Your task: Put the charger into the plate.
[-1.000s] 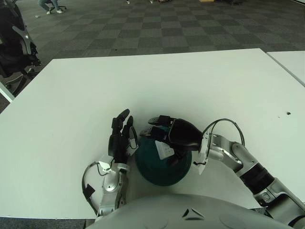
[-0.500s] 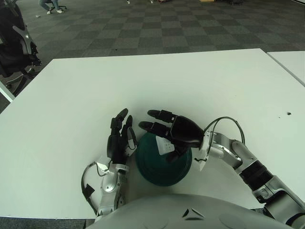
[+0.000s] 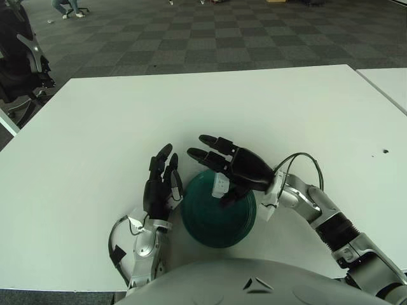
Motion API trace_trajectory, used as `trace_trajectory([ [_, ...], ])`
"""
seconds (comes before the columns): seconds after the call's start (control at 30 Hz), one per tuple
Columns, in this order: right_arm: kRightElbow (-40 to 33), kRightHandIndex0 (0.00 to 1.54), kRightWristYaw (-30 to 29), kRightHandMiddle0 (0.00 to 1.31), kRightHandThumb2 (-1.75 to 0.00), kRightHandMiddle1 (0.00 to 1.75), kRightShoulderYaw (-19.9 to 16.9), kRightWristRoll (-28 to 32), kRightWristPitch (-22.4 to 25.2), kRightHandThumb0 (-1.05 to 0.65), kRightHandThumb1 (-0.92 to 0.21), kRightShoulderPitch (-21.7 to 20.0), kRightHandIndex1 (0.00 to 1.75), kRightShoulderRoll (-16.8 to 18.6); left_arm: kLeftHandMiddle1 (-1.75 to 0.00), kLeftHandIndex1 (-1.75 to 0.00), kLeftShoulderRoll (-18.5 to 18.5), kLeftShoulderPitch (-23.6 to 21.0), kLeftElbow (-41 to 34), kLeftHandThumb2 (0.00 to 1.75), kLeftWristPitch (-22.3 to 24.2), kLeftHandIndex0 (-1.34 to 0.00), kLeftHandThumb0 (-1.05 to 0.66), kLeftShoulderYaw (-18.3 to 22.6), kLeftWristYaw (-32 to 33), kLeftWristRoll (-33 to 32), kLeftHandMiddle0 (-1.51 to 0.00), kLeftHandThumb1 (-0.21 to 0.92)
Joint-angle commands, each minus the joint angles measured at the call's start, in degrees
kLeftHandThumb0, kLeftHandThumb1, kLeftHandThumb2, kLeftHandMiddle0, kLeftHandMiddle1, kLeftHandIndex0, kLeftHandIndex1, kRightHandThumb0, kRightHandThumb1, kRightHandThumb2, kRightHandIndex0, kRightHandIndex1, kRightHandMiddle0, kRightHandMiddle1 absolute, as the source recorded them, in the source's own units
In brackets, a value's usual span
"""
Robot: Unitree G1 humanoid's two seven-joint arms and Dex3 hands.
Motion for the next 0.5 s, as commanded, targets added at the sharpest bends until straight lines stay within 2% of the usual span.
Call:
trace_trajectory([
  [0.0, -0.4, 0.0, -0.2, 0.0, -0.9, 0.0, -1.3, 1.5, 0.6, -1.05, -0.92, -0.6, 0.0, 1.0, 0.0, -0.57, 0.0, 1.0, 1.1, 0.86, 2.3, 0.0, -0.84, 0.4, 0.4, 0.9, -0.22, 0.92],
  [0.2, 0.3, 0.0, -0.9, 0.0, -0.89, 0.0, -2.2, 1.2, 0.6, -1.05, -0.92, -0.6, 0.0, 1.4, -0.01, -0.63, -0.4, 1.0, 1.1, 0.86, 3.1, 0.0, -0.86, 1.1, 1.5, 2.1, -0.23, 0.92],
  [0.33, 0.6, 0.0, -0.6, 0.0, -0.89, 0.0, -2.4, 1.4, 0.8, -1.05, -0.92, -0.7, 0.0, 1.3, -0.01, -0.74, -0.4, 0.6, 1.4, 0.87, 3.8, 0.0, -0.88, 1.7, 1.2, 1.1, -0.24, 0.92],
  [0.47, -0.4, 0.0, 1.4, 0.0, -0.89, 0.0, -3.0, 3.7, 1.1, -1.05, -0.92, -0.5, 0.0, 0.7, 0.0, -0.81, -0.4, 0.2, 1.1, 0.87, 3.9, 0.0, -0.89, 1.6, 0.4, 0.2, -0.24, 0.92],
])
